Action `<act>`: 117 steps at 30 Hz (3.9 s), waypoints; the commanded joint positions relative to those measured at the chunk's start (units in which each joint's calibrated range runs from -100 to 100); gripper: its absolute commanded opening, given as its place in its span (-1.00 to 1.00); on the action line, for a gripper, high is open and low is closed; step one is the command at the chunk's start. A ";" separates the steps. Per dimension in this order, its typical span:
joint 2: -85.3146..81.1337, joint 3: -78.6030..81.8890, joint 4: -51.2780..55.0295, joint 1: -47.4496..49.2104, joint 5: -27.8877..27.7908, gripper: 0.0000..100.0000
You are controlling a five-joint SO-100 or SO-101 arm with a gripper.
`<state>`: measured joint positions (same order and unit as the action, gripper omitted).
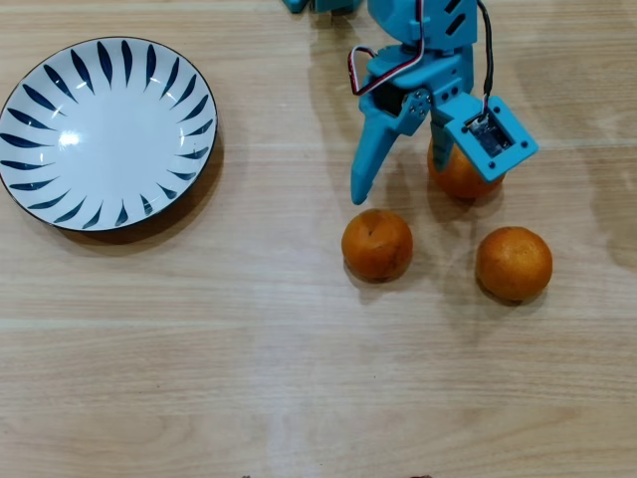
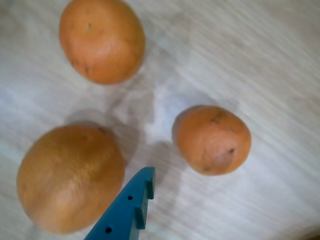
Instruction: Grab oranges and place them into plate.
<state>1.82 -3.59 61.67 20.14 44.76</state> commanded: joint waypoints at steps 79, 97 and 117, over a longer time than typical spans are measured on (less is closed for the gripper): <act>-23.54 23.37 -10.32 -19.25 2.92 -0.58; -26.00 23.82 -2.84 -59.41 -9.21 -0.58; -21.18 25.09 -2.24 -57.39 -9.05 -0.32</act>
<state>-19.00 21.38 59.43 -37.70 35.52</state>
